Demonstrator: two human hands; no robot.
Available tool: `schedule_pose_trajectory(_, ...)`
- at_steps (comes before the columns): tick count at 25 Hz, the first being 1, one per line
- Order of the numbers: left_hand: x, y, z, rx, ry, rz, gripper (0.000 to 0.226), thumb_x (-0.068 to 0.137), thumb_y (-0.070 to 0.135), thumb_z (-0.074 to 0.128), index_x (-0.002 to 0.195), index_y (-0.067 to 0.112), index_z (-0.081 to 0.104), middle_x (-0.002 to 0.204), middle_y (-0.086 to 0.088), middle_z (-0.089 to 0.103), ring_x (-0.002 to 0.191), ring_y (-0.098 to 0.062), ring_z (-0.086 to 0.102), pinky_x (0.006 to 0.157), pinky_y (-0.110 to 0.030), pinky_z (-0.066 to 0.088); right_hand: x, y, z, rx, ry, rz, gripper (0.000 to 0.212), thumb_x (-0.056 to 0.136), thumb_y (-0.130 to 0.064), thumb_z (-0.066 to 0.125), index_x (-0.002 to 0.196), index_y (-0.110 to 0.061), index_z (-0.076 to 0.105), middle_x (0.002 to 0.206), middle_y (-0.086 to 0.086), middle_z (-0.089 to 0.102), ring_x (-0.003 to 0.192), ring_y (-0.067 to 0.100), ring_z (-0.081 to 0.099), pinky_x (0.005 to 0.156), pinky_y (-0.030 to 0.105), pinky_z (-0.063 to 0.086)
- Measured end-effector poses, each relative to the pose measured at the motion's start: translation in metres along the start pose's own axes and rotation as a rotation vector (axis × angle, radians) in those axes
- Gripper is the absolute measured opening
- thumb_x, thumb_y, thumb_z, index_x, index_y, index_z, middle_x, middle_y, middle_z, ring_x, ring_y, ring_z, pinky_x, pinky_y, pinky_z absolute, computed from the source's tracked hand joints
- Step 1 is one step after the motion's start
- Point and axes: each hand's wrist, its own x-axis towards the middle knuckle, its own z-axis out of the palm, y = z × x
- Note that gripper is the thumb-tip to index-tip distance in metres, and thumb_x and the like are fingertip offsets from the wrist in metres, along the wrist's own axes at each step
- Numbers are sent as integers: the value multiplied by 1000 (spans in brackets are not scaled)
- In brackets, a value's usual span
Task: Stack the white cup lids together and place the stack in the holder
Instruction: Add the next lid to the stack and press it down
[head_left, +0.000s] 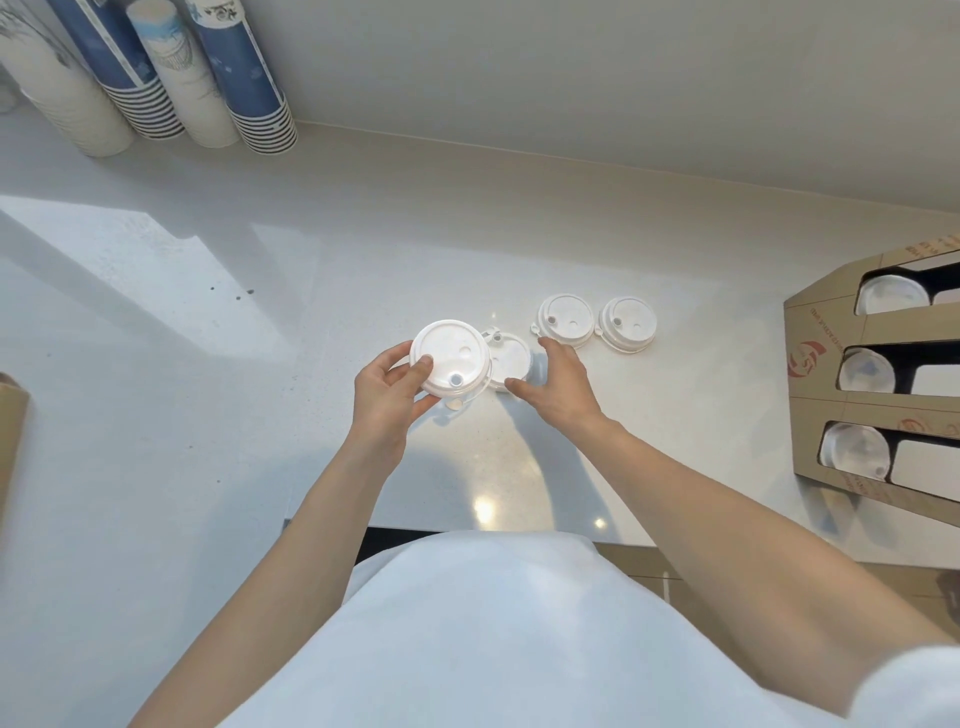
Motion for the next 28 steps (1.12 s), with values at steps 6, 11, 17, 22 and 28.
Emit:
schedule_pose_trajectory(6, 7, 8, -10, -16, 25, -14, 40, 94, 7, 66, 133, 7, 57, 109, -14, 72, 102, -24, 70, 81, -32, 62, 18, -18, 15, -196, -26, 14, 91, 78, -48, 75, 149, -11, 30, 155, 8, 32, 144, 29, 30, 108, 44, 37)
schedule_pose_trajectory(11, 10, 12, -14, -23, 22, -24, 38, 94, 7, 66, 130, 9, 57, 102, -9, 72, 94, -16, 71, 79, -29, 62, 23, -22, 28, -353, -26, 33, 80, 80, -48, 73, 143, -13, 37, 147, 7, 39, 136, 31, 38, 94, 43, 44)
schedule_pose_trajectory(17, 15, 14, -19, -28, 22, -29, 42, 93, 10, 68, 133, 7, 58, 104, -10, 71, 90, -13, 70, 77, -29, 61, 22, -17, 26, -319, 12, 13, 71, 85, -42, 68, 143, -15, 39, 145, 6, 43, 134, 29, 41, 95, 41, 44)
schedule_pose_trajectory(22, 19, 16, -13, -55, 28, -40, 40, 93, 11, 68, 131, 9, 59, 103, -7, 71, 96, -18, 70, 73, -26, 60, 12, -17, 6, -22, 85, -90, 69, 82, -37, 73, 142, -15, 46, 148, 3, 44, 140, 22, 37, 111, 33, 33)
schedule_pose_trajectory(28, 21, 22, 1, -74, -4, -41, 40, 93, 13, 68, 133, 10, 60, 105, -5, 71, 99, -21, 69, 75, -28, 58, -11, -36, -42, 292, 167, -241, 58, 78, -25, 83, 130, -16, 60, 142, -1, 51, 128, 13, 51, 100, 27, 50)
